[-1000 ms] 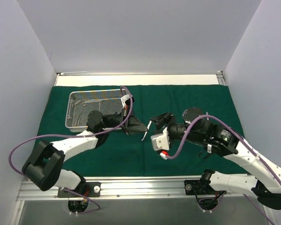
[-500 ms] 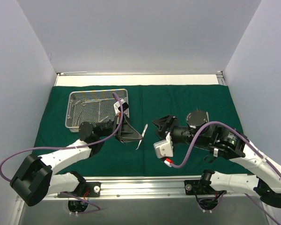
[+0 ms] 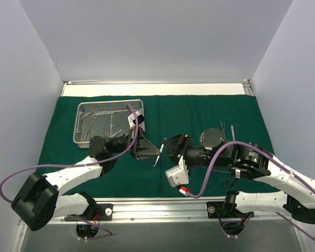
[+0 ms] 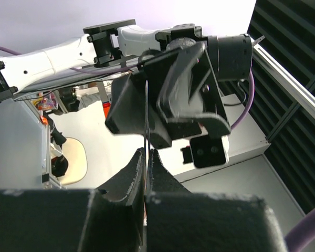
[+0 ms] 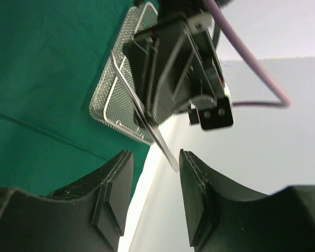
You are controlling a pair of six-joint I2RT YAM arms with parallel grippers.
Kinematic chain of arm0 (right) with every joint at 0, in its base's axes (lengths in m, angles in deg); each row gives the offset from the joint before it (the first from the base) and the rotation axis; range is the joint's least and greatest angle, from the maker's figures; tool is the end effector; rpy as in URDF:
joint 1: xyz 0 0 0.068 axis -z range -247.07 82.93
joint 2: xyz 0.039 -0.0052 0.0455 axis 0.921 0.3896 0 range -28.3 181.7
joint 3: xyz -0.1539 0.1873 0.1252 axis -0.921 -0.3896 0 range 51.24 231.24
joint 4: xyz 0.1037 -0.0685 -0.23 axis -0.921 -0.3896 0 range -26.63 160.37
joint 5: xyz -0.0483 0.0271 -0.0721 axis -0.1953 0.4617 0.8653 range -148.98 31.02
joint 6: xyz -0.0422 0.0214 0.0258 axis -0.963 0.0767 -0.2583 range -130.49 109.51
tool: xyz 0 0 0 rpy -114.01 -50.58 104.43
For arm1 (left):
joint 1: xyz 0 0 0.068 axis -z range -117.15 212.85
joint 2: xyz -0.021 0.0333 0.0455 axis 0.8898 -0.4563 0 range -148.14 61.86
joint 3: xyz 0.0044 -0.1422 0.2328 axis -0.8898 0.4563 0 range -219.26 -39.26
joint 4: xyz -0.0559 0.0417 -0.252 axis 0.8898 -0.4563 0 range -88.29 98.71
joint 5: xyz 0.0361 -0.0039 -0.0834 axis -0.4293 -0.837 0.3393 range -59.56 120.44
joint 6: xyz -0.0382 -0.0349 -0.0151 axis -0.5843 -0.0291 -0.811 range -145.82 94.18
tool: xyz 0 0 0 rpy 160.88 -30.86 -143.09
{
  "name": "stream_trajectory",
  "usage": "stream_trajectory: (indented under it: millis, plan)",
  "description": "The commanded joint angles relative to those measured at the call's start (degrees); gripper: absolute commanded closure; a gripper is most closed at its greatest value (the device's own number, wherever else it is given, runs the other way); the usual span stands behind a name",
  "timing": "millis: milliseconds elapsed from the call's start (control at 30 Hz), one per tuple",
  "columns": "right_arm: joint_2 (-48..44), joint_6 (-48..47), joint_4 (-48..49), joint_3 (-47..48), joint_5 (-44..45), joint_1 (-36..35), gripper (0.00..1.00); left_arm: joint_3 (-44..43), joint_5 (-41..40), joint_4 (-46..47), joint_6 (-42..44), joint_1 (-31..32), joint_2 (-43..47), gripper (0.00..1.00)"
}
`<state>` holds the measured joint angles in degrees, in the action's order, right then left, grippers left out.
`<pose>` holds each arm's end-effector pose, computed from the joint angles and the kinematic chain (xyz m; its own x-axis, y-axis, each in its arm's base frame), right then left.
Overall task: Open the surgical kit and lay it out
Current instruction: Place the medical item in the surgical kit.
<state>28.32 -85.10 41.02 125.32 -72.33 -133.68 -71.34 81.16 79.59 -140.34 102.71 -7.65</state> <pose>0.0706 0.1839 0.4423 0.9257 -0.2228 -0.3057 -0.3398 -0.1349 -0.9308 0.1660 -0.1745 0.3128 -0.9958 0.0810 -0.0418 0.0107 -0.3513 -0.9362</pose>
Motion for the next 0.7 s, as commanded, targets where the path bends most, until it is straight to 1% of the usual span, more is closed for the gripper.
stream_trajectory:
  millis: [0,167,333,667]
  plan:
    - [1.0,-1.3,2.0,1.2,3.7,-2.6,0.60,-0.6,-1.4,0.1,-23.9,0.5,1.3,0.98]
    - [1.7,-2.3,3.9,0.1,6.2,-4.8,0.62,-1.4,-0.7,-1.3,-24.0,0.9,1.3,0.98]
    - [1.4,-3.1,5.0,-1.2,9.0,-4.8,0.64,-1.4,0.0,-2.0,-24.3,0.9,1.5,0.98]
    - [0.2,-2.5,5.1,-3.0,9.7,-4.8,0.68,-1.7,-0.2,-2.8,-23.9,0.9,2.5,0.98]
